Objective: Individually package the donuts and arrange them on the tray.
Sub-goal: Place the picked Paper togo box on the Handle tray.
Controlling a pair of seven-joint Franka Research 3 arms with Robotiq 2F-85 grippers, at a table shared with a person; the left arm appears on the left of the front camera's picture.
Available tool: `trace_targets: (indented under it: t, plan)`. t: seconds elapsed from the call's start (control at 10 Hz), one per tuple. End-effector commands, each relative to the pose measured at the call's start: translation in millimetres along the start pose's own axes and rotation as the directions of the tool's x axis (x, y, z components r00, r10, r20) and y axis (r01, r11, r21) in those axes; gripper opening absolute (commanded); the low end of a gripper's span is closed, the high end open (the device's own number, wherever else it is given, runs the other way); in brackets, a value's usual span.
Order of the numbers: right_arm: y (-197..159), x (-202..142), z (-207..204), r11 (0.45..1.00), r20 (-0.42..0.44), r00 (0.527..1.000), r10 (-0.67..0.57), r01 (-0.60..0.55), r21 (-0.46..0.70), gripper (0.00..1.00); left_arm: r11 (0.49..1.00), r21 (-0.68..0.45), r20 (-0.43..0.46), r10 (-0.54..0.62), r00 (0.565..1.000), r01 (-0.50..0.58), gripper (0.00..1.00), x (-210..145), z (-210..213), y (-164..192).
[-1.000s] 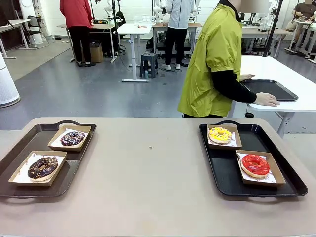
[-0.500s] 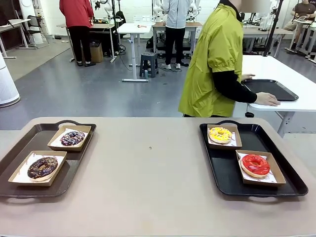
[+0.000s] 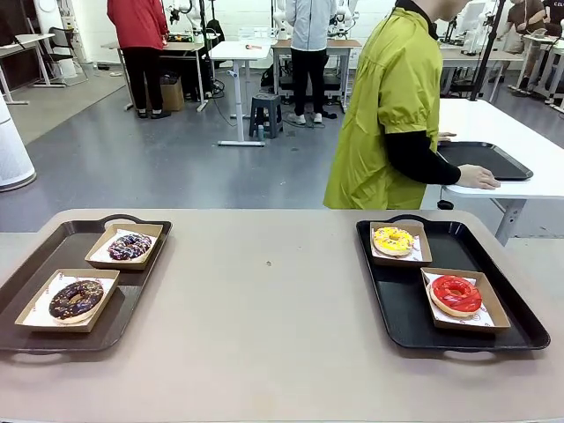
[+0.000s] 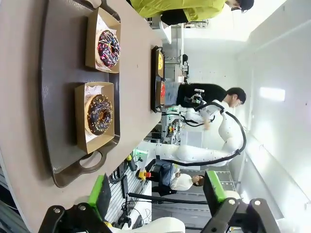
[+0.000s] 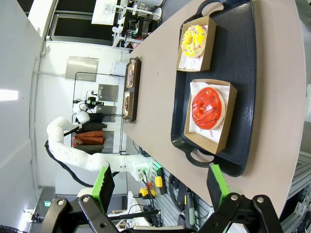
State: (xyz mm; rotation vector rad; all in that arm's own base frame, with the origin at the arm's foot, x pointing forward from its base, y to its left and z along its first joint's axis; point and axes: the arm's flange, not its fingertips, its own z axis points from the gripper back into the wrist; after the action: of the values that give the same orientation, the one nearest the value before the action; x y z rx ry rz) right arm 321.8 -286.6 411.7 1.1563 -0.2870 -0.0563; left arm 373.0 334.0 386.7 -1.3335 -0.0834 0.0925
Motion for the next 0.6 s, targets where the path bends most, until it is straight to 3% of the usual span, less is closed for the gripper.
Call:
trace_targets:
  t: [0.0,0.5]
  plan:
    - [3.3,-1.3,-0.9,1.000,0.006,1.000,-0.012,0.012,0.009,1.00,1.000,0.006,0.022,0.001,1.000,-0.001,1.00,-5.1,-1.3,-2.9]
    - [3.3,-1.3,-0.9,1.000,0.006,1.000,-0.012,0.012,0.009,1.00,1.000,0.006,0.022,0.001,1.000,-0.001,1.00,-5.1,-1.3,-2.9]
